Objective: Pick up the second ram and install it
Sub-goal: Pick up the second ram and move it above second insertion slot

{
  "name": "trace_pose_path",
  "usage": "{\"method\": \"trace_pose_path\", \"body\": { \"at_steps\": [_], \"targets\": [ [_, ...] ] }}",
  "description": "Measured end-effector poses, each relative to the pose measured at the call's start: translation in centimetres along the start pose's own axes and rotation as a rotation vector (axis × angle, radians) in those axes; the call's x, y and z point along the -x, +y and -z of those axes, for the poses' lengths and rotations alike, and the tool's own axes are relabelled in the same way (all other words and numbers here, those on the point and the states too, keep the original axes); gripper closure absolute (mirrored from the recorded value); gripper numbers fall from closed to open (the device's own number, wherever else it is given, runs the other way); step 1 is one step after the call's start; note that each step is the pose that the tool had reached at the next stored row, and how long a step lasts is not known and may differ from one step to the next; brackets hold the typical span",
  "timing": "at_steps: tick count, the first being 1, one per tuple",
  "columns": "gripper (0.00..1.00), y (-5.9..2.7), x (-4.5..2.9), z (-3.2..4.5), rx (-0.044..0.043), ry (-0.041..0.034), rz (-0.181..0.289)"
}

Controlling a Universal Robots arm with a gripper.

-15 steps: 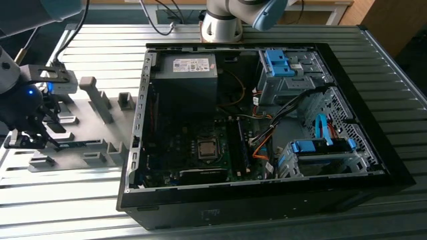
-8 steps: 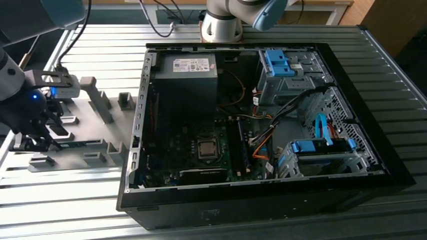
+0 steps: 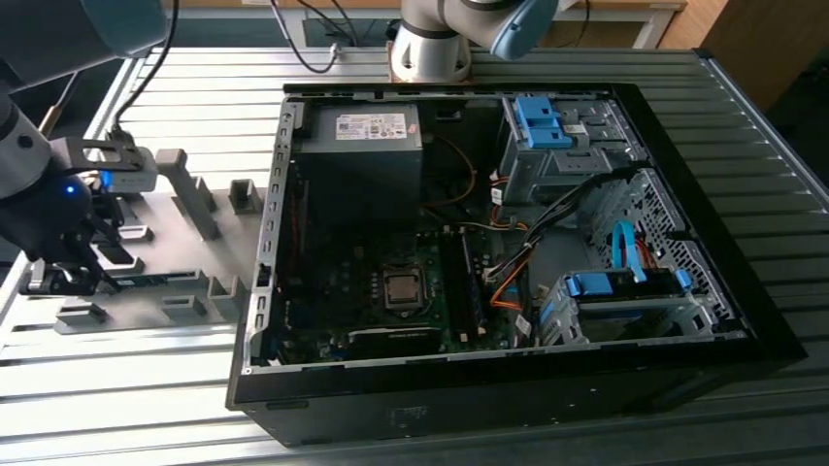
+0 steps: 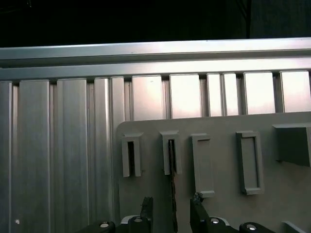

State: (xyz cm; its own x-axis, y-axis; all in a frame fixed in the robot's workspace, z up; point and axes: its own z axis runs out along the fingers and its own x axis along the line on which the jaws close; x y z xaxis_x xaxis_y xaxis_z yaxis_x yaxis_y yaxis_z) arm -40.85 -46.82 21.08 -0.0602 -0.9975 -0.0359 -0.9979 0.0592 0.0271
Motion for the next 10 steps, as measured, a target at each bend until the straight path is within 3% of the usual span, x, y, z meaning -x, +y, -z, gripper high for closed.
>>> {"method": "trace_pose_path", "body": {
  "at_steps": [3, 10],
  "targets": [
    [0.57, -0.02, -0.01, -0.22, 0.0149, 0.0001, -0.001],
    [0.58, -0.04, -0.02, -0.55, 0.0158, -0.0009, 0.000]
  ]
}}
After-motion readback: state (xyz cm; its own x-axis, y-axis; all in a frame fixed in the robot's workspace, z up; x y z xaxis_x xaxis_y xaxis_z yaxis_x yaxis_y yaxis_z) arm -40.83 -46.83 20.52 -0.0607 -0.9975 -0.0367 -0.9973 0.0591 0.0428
